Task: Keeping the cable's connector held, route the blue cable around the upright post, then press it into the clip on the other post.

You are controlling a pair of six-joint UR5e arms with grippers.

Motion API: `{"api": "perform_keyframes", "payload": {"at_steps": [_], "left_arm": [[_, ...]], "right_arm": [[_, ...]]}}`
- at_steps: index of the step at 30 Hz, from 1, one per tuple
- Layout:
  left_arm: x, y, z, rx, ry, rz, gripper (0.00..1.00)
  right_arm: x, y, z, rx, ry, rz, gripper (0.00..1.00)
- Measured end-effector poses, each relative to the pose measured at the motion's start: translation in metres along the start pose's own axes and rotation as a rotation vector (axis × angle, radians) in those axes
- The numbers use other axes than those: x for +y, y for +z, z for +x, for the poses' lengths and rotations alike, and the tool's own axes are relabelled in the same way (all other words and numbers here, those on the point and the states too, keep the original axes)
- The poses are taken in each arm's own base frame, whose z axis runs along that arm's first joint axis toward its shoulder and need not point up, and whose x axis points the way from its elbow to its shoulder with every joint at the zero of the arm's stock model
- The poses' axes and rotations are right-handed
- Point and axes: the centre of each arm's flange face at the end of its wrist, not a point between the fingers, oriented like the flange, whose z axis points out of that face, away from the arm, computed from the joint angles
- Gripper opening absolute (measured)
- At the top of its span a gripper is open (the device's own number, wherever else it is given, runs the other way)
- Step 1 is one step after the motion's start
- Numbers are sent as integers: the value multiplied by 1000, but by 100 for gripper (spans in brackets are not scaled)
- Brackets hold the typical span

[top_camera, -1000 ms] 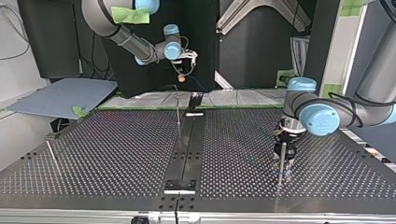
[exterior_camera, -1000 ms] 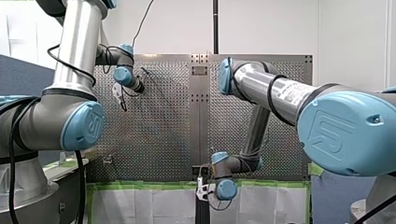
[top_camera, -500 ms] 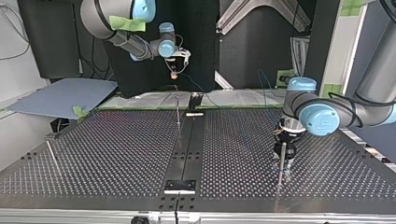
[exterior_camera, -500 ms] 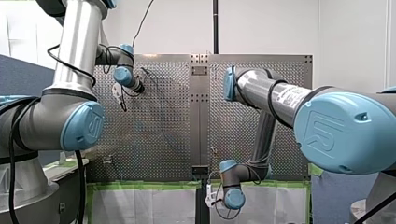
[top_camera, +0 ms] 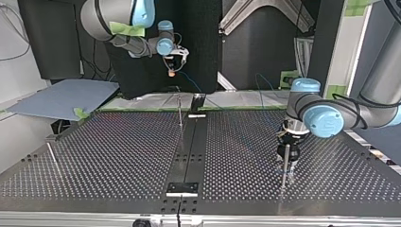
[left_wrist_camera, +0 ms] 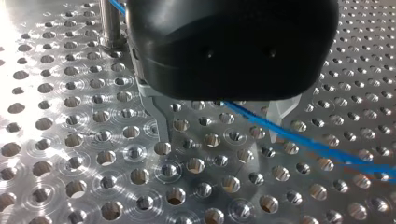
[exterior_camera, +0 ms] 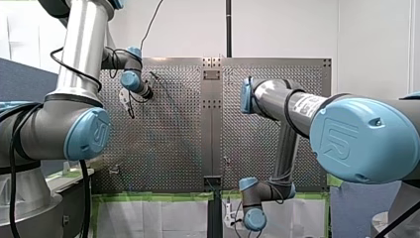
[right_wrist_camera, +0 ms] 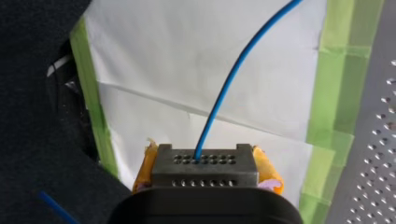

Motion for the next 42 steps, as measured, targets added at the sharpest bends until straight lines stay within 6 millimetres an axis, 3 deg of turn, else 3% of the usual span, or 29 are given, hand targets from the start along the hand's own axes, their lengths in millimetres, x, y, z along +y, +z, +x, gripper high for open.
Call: {"api": "perform_keyframes", "payload": {"at_steps": [19,42], "left_arm": [[1,-1,0,2,-6,-7,98],[2,-1,0,-1,-25,-13,98]], "right_arm": [[19,-42,76,154,38,-50,0],[40,-112,145,231,74,21,0]]}}
